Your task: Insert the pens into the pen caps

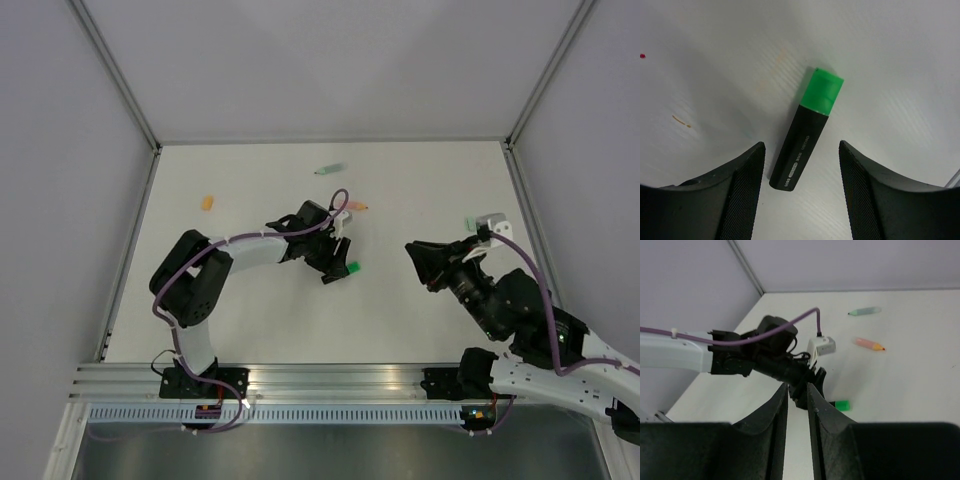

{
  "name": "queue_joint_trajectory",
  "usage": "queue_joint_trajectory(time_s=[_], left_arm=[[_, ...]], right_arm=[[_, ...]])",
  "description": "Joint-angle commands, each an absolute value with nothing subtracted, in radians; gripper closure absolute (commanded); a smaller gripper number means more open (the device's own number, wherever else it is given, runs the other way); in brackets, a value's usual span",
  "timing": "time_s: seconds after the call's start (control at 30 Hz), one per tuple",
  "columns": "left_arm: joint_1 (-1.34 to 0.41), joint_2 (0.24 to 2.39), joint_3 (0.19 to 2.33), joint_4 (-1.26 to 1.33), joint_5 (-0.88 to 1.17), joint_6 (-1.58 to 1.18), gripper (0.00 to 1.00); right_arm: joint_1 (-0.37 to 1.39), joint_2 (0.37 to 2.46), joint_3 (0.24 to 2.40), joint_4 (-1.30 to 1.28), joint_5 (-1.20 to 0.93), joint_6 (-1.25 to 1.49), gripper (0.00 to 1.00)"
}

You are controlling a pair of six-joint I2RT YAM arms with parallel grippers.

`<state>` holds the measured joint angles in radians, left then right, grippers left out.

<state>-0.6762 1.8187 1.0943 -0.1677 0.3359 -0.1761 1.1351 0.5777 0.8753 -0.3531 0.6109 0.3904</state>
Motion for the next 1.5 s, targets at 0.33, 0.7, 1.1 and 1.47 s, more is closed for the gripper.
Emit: queue_joint_trajectory(time_s=[0.33,0.7,1.1,1.47], left_arm=[[-0.805,1.960,1.224,-0.434,0.156,-0.115,0.41],[-0.816,1.868,1.143,-0.400,0.245,-0.215,0.42],[-0.659,1.734,1.238,-0.394,0.092,-0.288,0.37],[-0.145,1.935,1.803,-0.664,-0.025,-0.155,0.20]], right_arm=[[1.137,0.492,0.865,-0.354,0.635,0.365,0.72],[1.137,0.486,0.864,-0.356,0.632,0.365,0.70],[1.137,0.508,0.841,-0.342,0.623,0.370,0.69],[1.137,0.626,0.790,-0.261,0.584,0.440,0.18]])
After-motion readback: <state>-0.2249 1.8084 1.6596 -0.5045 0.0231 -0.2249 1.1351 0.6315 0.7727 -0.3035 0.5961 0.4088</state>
